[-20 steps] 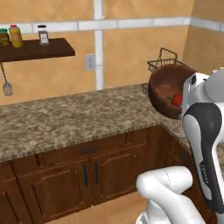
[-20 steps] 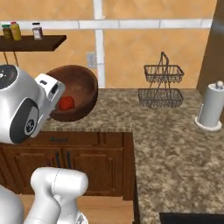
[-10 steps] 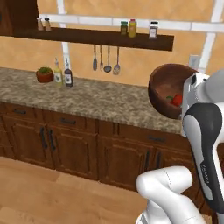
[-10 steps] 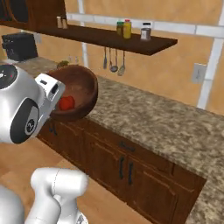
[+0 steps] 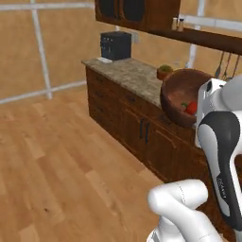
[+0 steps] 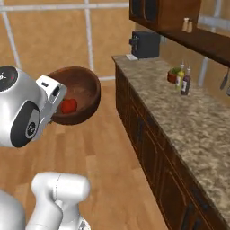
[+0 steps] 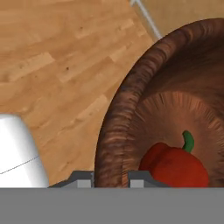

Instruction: Pick the bell pepper from the sink and place it in the bowl. Then pick the bowl and place it in the microwave. Then close the microwave door and press the start button.

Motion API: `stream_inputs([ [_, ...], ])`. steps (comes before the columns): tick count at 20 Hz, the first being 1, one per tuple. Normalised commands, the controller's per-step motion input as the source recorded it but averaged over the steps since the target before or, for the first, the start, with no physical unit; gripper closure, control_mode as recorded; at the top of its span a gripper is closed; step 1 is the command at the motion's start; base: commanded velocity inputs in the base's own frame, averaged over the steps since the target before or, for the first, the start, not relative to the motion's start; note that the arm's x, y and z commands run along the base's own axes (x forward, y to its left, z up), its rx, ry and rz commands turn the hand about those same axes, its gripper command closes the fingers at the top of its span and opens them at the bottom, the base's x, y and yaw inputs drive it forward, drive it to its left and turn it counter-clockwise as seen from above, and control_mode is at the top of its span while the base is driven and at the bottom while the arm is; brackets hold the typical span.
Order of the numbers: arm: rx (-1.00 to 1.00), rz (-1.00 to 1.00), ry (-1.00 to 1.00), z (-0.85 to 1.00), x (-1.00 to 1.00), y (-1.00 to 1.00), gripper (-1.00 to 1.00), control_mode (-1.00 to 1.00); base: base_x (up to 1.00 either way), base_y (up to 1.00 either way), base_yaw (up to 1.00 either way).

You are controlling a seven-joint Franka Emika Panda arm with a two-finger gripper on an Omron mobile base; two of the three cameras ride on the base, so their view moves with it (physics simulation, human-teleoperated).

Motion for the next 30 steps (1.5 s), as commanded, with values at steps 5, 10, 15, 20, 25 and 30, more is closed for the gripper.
stream_inputs([
  [5,0.00,0.00,0.00,0.00,0.00,0.00,1.00,1.00,0.00,0.02,1.00],
  [10,0.00,0.00,0.00,0.00,0.00,0.00,1.00,1.00,0.00,0.00,1.00],
  [15,0.00,0.00,0.00,0.00,0.00,0.00,1.00,1.00,0.16,0.00,0.99],
  [20,0.00,0.00,0.00,0.00,0.00,0.00,1.00,1.00,0.92,-0.16,0.79],
  [25,0.00,0.00,0.00,0.00,0.00,0.00,1.00,1.00,1.00,-0.21,0.74],
  [30,0.00,0.00,0.00,0.00,0.00,0.00,1.00,1.00,1.00,-0.18,0.74],
])
